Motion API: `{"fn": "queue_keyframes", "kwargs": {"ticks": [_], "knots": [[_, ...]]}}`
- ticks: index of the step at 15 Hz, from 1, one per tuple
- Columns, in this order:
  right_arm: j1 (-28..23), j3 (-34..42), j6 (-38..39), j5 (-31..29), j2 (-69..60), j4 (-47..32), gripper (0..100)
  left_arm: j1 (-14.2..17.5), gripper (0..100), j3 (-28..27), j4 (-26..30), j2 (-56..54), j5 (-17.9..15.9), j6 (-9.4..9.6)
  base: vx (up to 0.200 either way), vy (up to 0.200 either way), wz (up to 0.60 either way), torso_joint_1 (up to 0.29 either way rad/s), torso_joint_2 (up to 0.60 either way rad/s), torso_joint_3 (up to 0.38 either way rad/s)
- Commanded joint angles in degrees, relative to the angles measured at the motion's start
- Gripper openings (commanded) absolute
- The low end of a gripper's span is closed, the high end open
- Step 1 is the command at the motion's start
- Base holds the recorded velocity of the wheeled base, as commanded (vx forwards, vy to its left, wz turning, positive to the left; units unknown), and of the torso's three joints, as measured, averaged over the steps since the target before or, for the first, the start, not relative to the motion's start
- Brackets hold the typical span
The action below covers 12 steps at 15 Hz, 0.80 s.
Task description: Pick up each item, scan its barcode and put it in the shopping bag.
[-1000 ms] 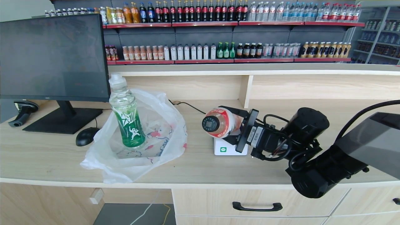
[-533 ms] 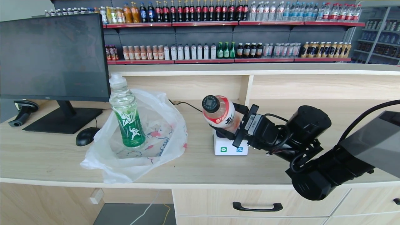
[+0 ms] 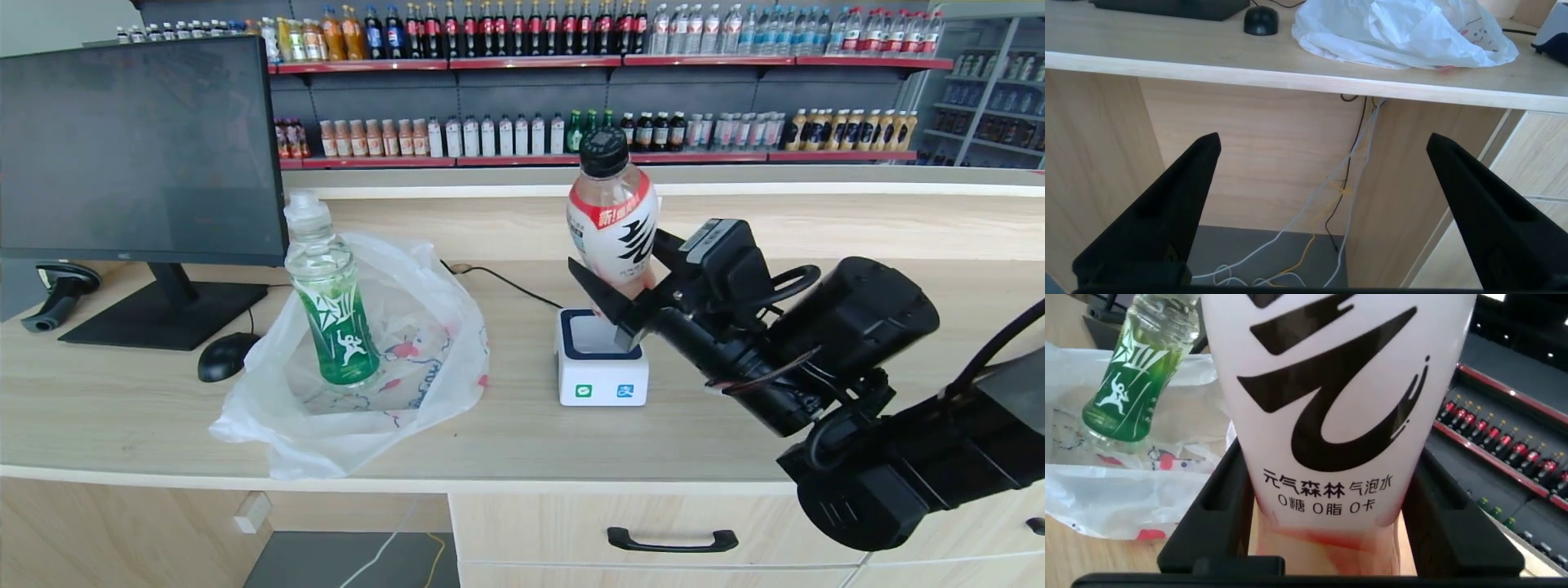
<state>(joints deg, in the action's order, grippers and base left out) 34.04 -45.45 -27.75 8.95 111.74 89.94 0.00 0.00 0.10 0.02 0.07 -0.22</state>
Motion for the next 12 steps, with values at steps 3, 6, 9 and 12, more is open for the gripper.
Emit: {"fn": "queue_keyframes", "kwargs": {"ticks": [3,6,9,12], "knots": [[1.91,0.80,7.00,-10.62,-5.22,0.06,0,0.00,100,0.00,-0.01,-0.02,0.01,-0.04,0.000,0.000,0.00,0.000,0.00,0.000],[1.74,1.24,17.99,-15.98,-6.36,0.06,0,0.00,100,0.00,-0.01,-0.02,0.01,-0.04,0.000,0.000,0.00,0.000,0.00,0.000],[-2.13,3.00,22.82,-16.95,-6.80,0.06,0,0.00,100,0.00,-0.01,-0.02,0.01,-0.04,0.000,0.000,0.00,0.000,0.00,0.000],[-9.25,7.57,28.89,-16.42,-6.36,0.06,0,0.00,100,0.00,-0.01,-0.02,0.01,-0.04,0.000,0.000,0.00,0.000,0.00,0.000]]}}
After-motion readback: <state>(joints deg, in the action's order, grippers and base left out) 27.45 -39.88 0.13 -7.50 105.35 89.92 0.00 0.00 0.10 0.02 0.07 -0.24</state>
